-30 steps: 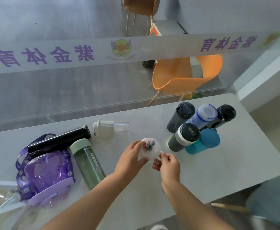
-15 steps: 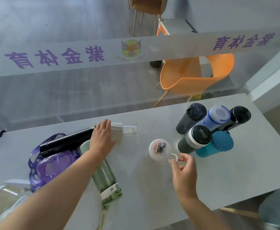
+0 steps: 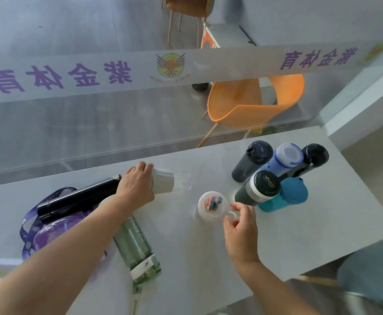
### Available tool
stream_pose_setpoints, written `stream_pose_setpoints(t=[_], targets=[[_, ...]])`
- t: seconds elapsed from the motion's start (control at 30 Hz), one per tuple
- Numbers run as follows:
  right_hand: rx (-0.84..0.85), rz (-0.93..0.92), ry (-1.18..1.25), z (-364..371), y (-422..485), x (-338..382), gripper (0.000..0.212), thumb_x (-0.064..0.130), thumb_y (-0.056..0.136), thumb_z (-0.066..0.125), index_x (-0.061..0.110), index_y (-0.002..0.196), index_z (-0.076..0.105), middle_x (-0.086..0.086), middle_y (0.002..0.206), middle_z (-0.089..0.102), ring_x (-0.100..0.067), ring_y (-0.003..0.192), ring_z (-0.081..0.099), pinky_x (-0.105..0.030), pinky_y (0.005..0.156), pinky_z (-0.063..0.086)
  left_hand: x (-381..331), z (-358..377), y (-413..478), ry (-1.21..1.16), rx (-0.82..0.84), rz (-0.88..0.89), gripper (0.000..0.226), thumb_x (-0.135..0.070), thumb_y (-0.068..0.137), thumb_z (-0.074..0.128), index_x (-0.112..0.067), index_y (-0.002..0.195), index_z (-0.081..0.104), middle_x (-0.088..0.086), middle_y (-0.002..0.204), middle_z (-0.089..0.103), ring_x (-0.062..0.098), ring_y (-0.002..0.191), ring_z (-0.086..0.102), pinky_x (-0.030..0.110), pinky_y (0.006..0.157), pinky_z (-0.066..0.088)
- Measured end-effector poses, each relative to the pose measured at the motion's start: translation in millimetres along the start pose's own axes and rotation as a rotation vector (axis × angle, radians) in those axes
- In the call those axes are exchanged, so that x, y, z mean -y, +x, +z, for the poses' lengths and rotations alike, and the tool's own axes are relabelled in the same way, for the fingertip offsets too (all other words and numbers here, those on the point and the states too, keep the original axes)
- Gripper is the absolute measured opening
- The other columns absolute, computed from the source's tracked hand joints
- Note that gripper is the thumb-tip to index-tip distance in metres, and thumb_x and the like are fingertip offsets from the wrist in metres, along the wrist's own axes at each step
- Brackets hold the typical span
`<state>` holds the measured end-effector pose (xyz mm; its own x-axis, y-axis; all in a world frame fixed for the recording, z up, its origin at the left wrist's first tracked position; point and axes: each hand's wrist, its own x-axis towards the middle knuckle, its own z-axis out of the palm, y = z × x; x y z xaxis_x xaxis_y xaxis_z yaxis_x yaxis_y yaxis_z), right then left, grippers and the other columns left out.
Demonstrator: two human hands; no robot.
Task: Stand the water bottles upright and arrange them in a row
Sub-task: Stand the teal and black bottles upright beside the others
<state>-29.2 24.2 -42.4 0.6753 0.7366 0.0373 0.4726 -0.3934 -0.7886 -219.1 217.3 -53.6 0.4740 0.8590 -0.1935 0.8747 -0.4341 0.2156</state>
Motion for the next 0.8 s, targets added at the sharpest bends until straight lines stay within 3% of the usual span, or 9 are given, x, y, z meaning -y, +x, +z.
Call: stream_pose_setpoints(t=[0.1,0.23,0.5,0.8], targets=[[-0.005,-0.012,-0.028,1.9,2.1,-1.5,0.028,-0.006,0.077,0.057,0.009,0.100,0.057,-0.003,0.098,0.051,-0.016,0.068,0.049,-0.034,0.066,0.047,-20.1,-13.4,-1.1,-0.157,-0.035,0.047,0.077,-0.019,0.063,0.070,-0.012,0.131,0.034,0.009,0.122,0.040,0.033,0.104,0.050,0.037,0.083,0.044],[-0.012,-0.055,-0.049,2.1,2.7,-0.7,0.020,0.002,0.082,0.062,0.010,0.100,0.060,0.000,0.096,0.051,-0.008,0.059,0.049,-0.028,0.064,0.044,-43.4,-20.0,2.1,-0.260,-0.070,0.158,0.076,-0.018,0.064,0.071,-0.015,0.131,0.037,0.006,0.127,0.040,0.025,0.118,0.034,0.040,0.088,0.048],[0.043,-0.075,-0.070,2.0,3.3,-5.1,0.022,0.005,0.083,0.063,0.014,0.104,0.060,0.001,0.101,0.052,-0.012,0.070,0.053,-0.031,0.071,0.054,-81.9,-20.9,19.1,-0.261,-0.022,0.360,0.069,-0.025,0.075,0.071,-0.019,0.135,0.037,0.001,0.141,0.039,0.022,0.126,0.029,0.031,0.101,0.035],[0.049,-0.082,-0.098,-4.9,2.2,1.8,0.025,0.000,0.082,0.062,0.015,0.102,0.061,0.002,0.102,0.054,-0.014,0.072,0.056,-0.033,0.071,0.056,-86.9,-27.0,23.5,-0.215,0.055,0.355,0.068,-0.021,0.080,0.067,-0.024,0.139,0.032,-0.005,0.151,0.027,0.020,0.135,0.022,0.036,0.103,0.037]])
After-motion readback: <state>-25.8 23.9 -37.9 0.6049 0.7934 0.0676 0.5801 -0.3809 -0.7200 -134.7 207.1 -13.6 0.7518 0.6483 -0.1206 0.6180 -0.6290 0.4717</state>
